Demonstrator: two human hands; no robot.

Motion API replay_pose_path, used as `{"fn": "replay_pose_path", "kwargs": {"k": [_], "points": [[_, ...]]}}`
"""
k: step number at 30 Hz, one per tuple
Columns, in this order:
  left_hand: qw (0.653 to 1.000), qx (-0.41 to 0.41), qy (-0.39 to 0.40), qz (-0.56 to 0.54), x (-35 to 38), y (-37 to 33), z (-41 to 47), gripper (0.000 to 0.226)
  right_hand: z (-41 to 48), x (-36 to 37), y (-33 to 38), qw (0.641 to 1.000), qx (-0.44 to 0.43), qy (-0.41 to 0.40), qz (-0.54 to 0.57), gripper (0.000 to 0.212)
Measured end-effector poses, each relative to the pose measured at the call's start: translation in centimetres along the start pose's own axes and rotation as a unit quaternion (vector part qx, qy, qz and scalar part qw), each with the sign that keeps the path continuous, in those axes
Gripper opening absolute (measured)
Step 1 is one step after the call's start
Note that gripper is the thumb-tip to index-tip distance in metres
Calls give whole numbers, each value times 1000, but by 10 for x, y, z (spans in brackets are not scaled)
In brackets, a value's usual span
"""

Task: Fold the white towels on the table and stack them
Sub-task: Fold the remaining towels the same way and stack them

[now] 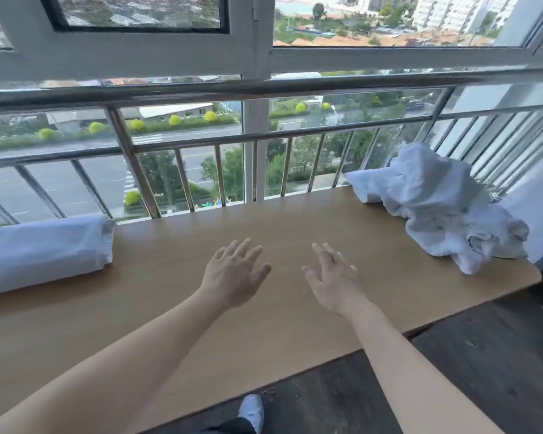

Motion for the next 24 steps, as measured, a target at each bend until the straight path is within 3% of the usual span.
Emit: {"fn": "replay_pose_path", "kwargs": {"k": [15, 24], "points": [[994, 59, 49, -75, 97, -194, 201, 68, 70, -101, -237, 989, 146, -3, 2, 64], [990, 120, 26, -72, 67, -285, 316, 65, 136, -176, -325, 974, 189, -119, 30, 55]]}}
Point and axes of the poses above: each hand's wrist, its own z-axis towards the middle knuckle, its own x-axis out of the palm, y = z × x, the point moved 7 cm from there along z, towards the middle knuckle, and after that the axes turned 7 degrees about x, right-handed, at the moved point
